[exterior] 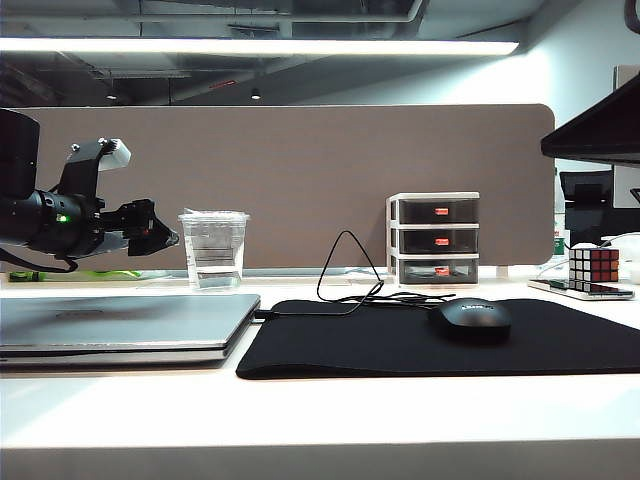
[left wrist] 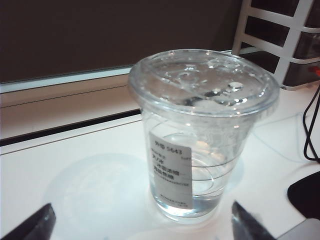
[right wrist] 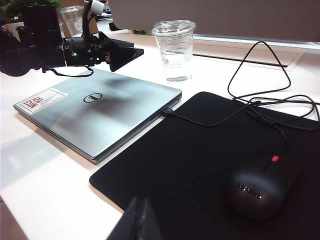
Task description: Pick up the coffee cup and place it over the laptop.
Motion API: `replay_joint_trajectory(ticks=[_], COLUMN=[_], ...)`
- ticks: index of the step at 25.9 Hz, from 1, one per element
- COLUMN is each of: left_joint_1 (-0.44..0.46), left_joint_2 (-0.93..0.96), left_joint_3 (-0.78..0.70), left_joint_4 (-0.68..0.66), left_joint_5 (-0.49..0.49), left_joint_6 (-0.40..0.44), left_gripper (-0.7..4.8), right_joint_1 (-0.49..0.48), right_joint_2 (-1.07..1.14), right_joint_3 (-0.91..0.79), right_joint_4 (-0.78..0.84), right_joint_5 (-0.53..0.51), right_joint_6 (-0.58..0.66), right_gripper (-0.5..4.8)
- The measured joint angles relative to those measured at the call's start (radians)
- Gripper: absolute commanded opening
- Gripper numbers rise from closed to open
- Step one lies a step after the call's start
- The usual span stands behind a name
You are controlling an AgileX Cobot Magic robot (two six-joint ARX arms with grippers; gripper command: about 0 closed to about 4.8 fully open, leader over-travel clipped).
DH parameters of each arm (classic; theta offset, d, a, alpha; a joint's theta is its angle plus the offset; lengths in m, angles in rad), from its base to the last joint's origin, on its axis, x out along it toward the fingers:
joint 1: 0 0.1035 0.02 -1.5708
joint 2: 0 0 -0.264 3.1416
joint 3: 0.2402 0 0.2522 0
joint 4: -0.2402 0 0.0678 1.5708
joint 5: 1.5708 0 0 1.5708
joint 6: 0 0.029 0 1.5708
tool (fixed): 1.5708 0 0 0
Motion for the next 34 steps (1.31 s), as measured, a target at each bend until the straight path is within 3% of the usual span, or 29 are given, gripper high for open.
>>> replay_joint_trajectory(ticks=[13,18,23,34], left_joint_1=[-0.035,-0.035,-0.031,-0.031], left_joint_2=[0.0,0.016,0.102,0.166], left_joint_3=[-0.001,0.039,0.178,0.269], left_joint_4=[0.028,0.031,-0.095,-0.102], left_joint_5=[-0.012,0.062,0.139,0.204], left_joint_6=[-0.068,0.037,0.047,0.086], left_gripper=[4.79,4.79,4.79,4.79], right_joint_1=[0.0,0.0,0.0,0.0], right_joint_2=[0.0,0.0,0.0,-0.002], right_joint_3=[0.0,0.0,0.0,0.0], right_joint_4=[0.0,0.0,-0.001,-0.001], right_joint_5=[0.0,0.0,-0.002,-0.002], right_joint_6=[0.0,0.0,0.0,0.0], right_gripper=[-0.05,-0.05,-0.05,-0.05])
